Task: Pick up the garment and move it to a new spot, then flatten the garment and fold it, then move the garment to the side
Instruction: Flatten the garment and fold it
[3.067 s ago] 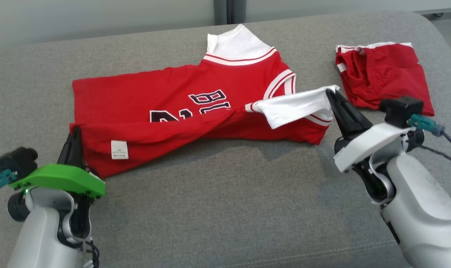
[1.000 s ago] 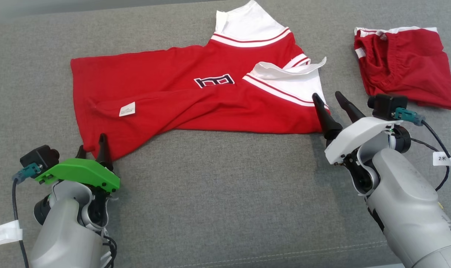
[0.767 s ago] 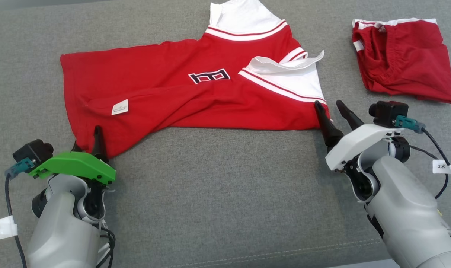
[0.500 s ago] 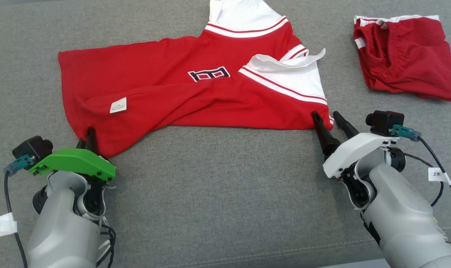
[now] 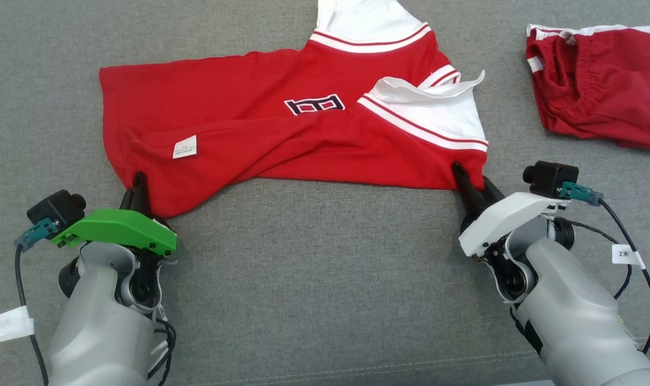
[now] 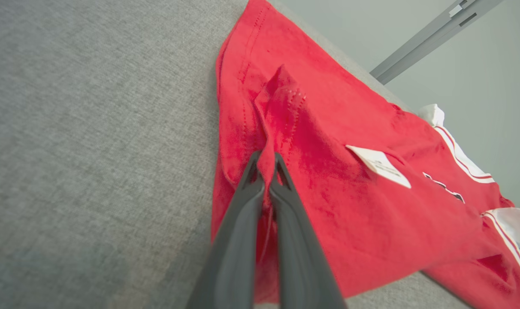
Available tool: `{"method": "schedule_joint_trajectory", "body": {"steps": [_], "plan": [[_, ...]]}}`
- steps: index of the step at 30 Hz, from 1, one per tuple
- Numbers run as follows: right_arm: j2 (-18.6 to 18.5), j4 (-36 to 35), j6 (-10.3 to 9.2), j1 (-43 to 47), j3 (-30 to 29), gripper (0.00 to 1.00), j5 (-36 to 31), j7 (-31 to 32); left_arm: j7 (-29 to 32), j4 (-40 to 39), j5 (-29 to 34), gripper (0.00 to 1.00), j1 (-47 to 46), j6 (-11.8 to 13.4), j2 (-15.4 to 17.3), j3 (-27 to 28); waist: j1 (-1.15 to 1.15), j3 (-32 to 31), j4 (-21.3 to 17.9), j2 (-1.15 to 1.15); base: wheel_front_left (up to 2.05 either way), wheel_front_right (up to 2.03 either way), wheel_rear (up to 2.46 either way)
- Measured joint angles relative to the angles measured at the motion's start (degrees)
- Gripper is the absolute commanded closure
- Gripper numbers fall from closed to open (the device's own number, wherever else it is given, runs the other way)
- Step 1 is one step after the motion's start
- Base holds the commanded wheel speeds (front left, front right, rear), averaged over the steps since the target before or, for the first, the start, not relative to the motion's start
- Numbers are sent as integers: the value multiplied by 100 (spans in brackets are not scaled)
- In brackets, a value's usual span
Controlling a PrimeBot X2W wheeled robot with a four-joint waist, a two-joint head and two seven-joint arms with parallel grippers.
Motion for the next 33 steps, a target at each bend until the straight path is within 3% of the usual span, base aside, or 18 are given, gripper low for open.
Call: {"method": "schedule_joint_trajectory", "body": {"steps": [13, 33], "plan": [[-189, -289, 8, 248, 58, 100, 328, -107, -267, -65, -220, 100, 115, -324, -30, 23, 0, -343, 35, 0, 0, 0, 0], [-817, -706, 48, 1702, 166, 100, 736, -135, -293, -612, -620, 100, 2041, -438, -57, -87, 0, -1075, -130, 0, 0, 0, 0]]}}
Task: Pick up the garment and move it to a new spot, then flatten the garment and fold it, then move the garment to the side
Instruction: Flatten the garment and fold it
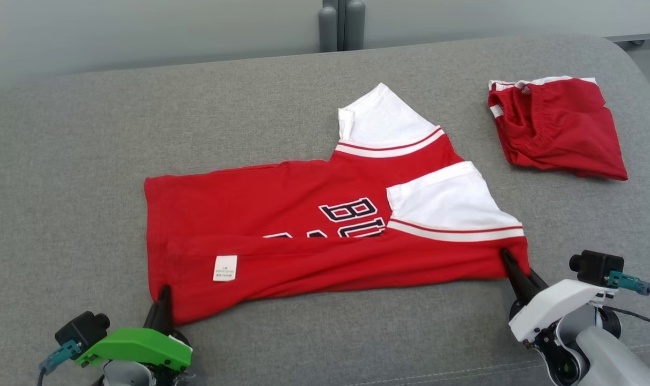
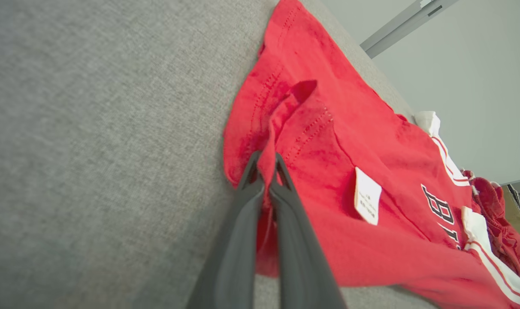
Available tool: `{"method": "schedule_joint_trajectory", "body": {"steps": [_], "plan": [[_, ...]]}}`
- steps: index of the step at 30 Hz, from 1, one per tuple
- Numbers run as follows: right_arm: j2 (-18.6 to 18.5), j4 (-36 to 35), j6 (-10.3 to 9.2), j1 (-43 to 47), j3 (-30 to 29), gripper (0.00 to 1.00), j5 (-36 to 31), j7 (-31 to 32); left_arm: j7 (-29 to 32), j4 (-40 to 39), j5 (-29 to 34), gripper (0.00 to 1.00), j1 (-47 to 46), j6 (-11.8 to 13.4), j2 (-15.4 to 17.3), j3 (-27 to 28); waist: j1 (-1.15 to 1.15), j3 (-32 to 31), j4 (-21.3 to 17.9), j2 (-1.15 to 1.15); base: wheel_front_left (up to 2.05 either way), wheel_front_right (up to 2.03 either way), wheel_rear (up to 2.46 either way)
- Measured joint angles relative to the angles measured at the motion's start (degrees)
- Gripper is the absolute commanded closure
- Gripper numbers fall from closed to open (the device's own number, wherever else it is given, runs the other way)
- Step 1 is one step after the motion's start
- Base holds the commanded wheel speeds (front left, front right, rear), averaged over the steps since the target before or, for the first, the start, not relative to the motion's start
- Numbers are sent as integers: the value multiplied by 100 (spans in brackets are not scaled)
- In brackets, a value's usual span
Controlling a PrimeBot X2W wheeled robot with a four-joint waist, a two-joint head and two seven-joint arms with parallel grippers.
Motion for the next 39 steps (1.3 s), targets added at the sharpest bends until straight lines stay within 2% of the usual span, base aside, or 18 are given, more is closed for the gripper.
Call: {"method": "schedule_joint_trajectory", "body": {"steps": [14, 21, 22, 24, 25, 26, 27, 28, 29, 36, 39], "plan": [[-193, -180, -1, 240, 213, 100, 53, 236, 103, -392, 5, 100, 215, 21, 21, -123, 0, 9, -45, 0, 0, 0, 0], [-282, -344, -1, 403, 291, 100, 44, 300, 104, -676, 14, 100, 404, 120, 29, -182, 0, 42, -70, 0, 0, 0, 0], [-291, -366, -1, 407, 292, 93, 44, 300, 105, -719, 24, 100, 439, 122, 33, -194, 0, 47, -75, 0, 0, 0, 0], [-316, -411, -1, 422, 292, 52, 45, 300, 112, -762, 66, 100, 480, 164, 38, -210, 0, 57, -86, 0, 0, 0, 0], [-334, -430, -2, 432, 291, 0, 44, 300, 113, -793, 68, 100, 498, 171, 41, -214, 0, 62, -92, 0, 0, 0, 0], [-357, -449, -4, 444, 289, 0, 45, 300, 113, -844, 86, 100, 519, 180, 45, -220, 0, 66, -97, 0, 0, 0, 0], [-388, -472, -5, 461, 282, 0, 45, 300, 112, -909, 125, 68, 544, 216, 48, -221, 0, 70, -102, 0, 0, 0, 0], [-423, -498, -5, 481, 271, 0, 44, 300, 112, -951, 166, 47, 559, 224, 59, -222, 0, 74, -106, 0, 0, 0, 0], [-452, -514, -5, 489, 256, 0, 44, 299, 111, -991, 202, 2, 570, 244, 80, -220, 0, 77, -109, 0, 0, 0, 0], [-789, -695, -8, 661, 189, 0, 26, 292, 93, -1367, 303, 0, 720, 426, 356, -100, 0, 91, -116, 0, 0, 0, 0], [-953, -831, -66, 732, 153, 0, -35, 292, 83, -1585, 332, 0, 781, 468, 464, -22, 0, 102, -125, 0, 0, 0, 0]]}}
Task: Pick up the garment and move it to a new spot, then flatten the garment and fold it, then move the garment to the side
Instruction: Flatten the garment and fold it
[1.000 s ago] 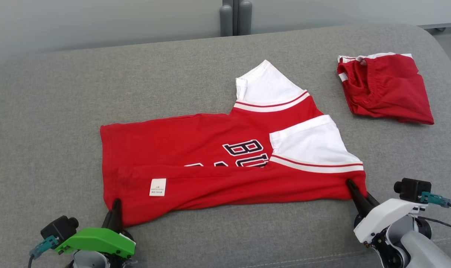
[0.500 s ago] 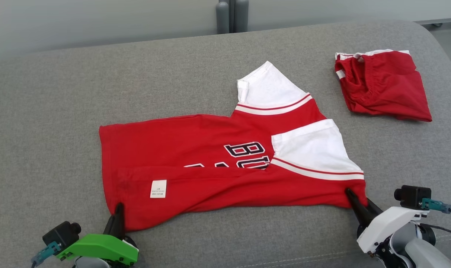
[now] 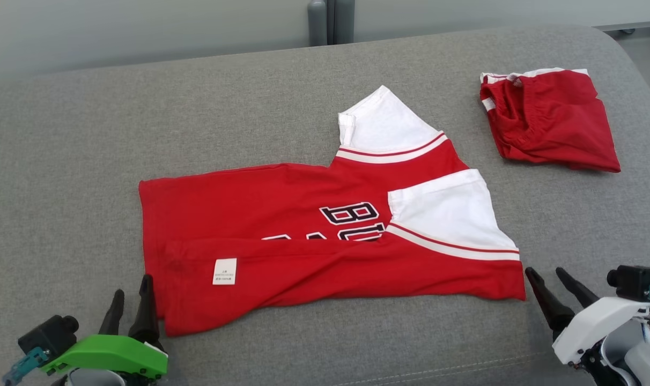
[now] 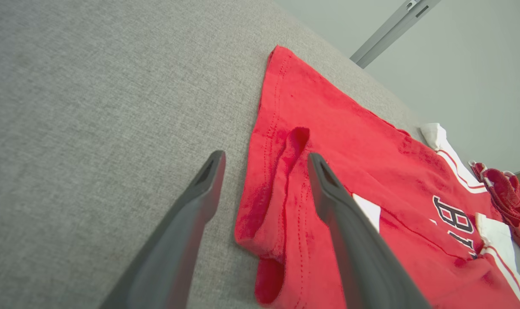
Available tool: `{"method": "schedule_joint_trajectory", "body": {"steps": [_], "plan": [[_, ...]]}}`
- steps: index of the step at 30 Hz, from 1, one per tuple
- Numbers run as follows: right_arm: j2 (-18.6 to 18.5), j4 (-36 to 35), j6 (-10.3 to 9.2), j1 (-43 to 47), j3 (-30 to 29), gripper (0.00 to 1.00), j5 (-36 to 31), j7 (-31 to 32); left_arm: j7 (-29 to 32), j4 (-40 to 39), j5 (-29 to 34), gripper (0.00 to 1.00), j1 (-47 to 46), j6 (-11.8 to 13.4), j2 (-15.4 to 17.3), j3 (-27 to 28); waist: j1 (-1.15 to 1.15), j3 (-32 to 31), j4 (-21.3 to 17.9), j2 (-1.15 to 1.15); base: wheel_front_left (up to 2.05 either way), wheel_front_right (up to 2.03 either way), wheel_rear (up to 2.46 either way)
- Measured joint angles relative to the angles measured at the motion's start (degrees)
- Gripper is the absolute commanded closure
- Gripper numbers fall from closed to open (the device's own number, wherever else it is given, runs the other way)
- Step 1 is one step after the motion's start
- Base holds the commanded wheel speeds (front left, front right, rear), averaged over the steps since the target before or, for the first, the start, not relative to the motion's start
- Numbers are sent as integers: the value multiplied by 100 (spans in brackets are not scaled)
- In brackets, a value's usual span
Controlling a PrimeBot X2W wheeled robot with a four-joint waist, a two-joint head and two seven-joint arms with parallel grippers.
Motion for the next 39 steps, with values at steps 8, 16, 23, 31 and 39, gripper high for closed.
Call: {"method": "schedule_joint_trajectory", "body": {"steps": [8, 16, 23, 31, 39], "plan": [[-338, -581, -44, -506, -135, 0, -213, 23, 80, -515, 365, 0, -248, 177, 246, -146, 0, 128, -36, 0, 0, 0, 0], [-548, -888, -51, -1386, -42, 0, -514, 416, 494, -606, 655, 0, -1257, 427, 252, -407, 0, 365, 51, 0, 0, 0, 0], [-608, -1074, -43, -2258, 229, 0, -776, 966, 1013, -135, 755, 0, -2100, 657, 242, -532, 0, 746, 180, 0, 0, 0, 0], [-535, -1121, -36, -2867, 569, 0, -914, 1419, 1291, 477, 864, 0, -2672, 713, 238, -500, 0, 1213, 293, 0, 0, 0, 0], [-527, -1102, -34, -3250, 709, 0, -1069, 1629, 1418, 867, 995, 0, -3094, 754, 194, -556, 0, 1529, 342, 0, 0, 0, 0]]}}
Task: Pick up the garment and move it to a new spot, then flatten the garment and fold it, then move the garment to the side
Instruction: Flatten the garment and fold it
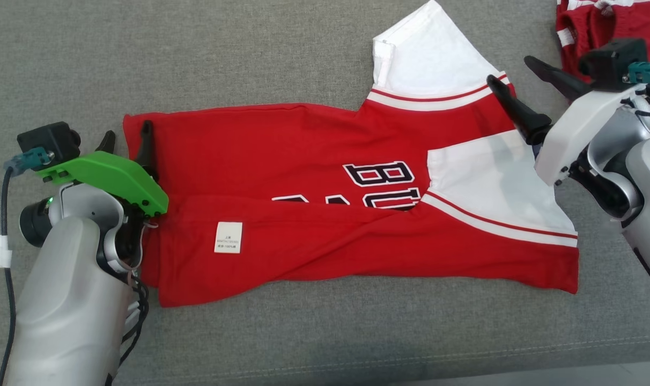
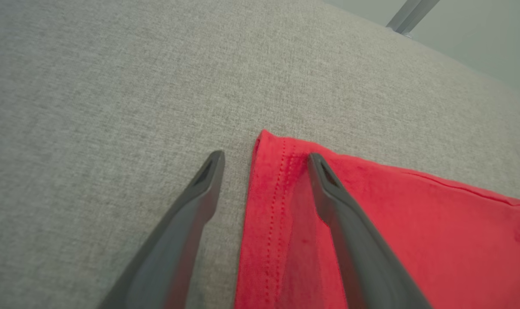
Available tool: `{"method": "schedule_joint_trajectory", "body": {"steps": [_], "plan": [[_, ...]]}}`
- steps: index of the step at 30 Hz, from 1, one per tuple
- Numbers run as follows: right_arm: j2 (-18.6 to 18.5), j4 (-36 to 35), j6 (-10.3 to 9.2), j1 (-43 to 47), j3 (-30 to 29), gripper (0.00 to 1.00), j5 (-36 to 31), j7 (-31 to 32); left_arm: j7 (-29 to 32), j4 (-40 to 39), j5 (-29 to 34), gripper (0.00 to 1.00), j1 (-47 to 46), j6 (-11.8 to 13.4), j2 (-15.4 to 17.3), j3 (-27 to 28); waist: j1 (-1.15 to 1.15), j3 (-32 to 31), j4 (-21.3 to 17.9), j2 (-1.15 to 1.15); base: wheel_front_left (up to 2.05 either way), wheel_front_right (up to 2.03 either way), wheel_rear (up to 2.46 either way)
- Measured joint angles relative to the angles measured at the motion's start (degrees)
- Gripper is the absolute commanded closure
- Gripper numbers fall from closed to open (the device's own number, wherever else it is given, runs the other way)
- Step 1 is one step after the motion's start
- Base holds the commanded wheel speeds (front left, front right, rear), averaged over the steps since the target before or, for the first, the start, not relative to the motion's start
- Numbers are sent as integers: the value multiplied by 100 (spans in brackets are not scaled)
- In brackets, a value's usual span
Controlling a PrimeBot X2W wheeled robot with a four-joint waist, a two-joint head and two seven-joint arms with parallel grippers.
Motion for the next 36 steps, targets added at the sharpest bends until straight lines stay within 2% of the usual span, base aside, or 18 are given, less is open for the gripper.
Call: {"method": "schedule_joint_trajectory", "body": {"steps": [1, 2, 3, 4, 5, 9, 11, 15, 24, 32, 36], "plan": [[-3, 10, 0, -59, 30, 0, -29, 38, 14, 23, 9, 0, -38, 0, -13, -10, 0, 25, 9, 0, 0, 0, 0], [-3, 15, 0, -124, 53, 0, -53, 48, 16, 49, 22, 16, -80, 0, -30, -20, 0, 49, 20, 0, 0, 0, 0], [-4, 26, 2, -192, 64, 0, -65, 100, 49, 89, 36, 49, -127, 0, -47, -42, 0, 71, 32, 0, 0, 0, 0], [-4, 45, 2, -262, 74, 0, -81, 122, 64, 135, 41, 65, -169, 0, -79, -62, 0, 91, 46, 0, 0, 0, 0], [-7, 66, 10, -341, 80, 0, -86, 148, 63, 159, 43, 74, -207, 0, -113, -88, 0, 109, 65, 0, 0, 0, 0], [-5, 205, 19, -667, 82, 0, -101, 288, 63, 200, 46, 96, -381, -1, -224, -208, 0, 179, 163, 0, 0, 0, 0], [-7, 381, 33, -902, 129, 0, -133, 452, 41, 243, 46, 100, -499, -9, -333, -261, 0, 232, 261, 0, 0, 0, 0], [-13, 667, 51, -1166, 154, 0, -156, 649, -78, 326, 47, 100, -651, -59, -470, -364, 0, 301, 426, 0, 0, 0, 0], [-38, 1380, 44, -1498, 89, 0, -182, 951, -433, 212, 44, 100, -767, -411, -669, -710, 0, 455, 915, 0, 0, 0, 0], [-13, 1855, -67, -1773, 18, 0, -227, 969, -777, 73, 44, 100, -769, -605, -678, -1047, 0, 591, 1380, 0, 0, 0, 0], [1, 2101, -215, -1849, 15, 0, -337, 968, -867, 1, 42, 100, -769, -657, -679, -1154, 0, 667, 1546, 0, 0, 0, 0]]}}
